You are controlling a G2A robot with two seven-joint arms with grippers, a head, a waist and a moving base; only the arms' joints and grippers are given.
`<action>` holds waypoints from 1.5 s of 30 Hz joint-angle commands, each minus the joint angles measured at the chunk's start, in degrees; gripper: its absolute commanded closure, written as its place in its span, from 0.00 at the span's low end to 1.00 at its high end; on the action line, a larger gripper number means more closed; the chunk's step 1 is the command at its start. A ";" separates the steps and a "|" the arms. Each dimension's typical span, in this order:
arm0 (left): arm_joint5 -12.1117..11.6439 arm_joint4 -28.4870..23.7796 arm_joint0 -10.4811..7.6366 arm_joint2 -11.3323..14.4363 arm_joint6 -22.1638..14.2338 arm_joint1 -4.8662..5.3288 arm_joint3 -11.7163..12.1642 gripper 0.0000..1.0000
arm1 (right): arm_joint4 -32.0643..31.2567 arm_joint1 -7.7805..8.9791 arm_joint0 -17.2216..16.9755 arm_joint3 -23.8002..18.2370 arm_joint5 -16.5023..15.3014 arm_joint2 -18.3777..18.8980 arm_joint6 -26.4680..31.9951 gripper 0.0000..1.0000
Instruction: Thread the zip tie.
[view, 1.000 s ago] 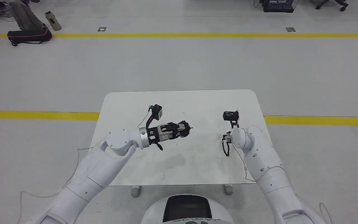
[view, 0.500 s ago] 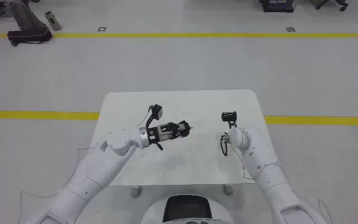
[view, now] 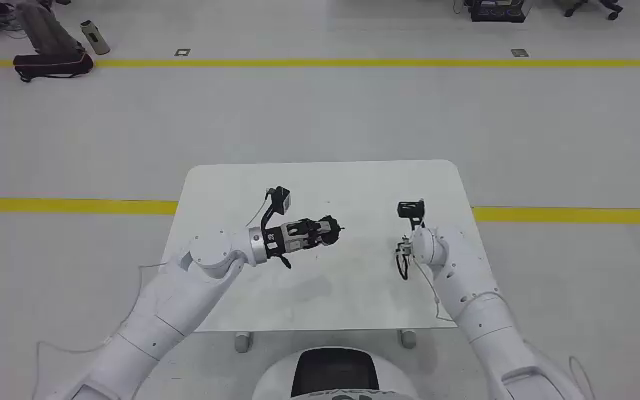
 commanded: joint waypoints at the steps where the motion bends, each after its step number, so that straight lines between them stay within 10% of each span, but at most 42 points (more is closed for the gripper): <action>1: 0.00 0.00 0.00 0.00 0.00 0.00 0.00 1.00 | 0.11 0.16 -0.19 -0.11 -0.19 0.52 0.49 0.84; 45: 0.00 0.00 0.00 0.00 0.00 0.00 0.00 1.00 | 1.65 1.49 0.21 -0.42 -4.68 1.65 4.49 0.73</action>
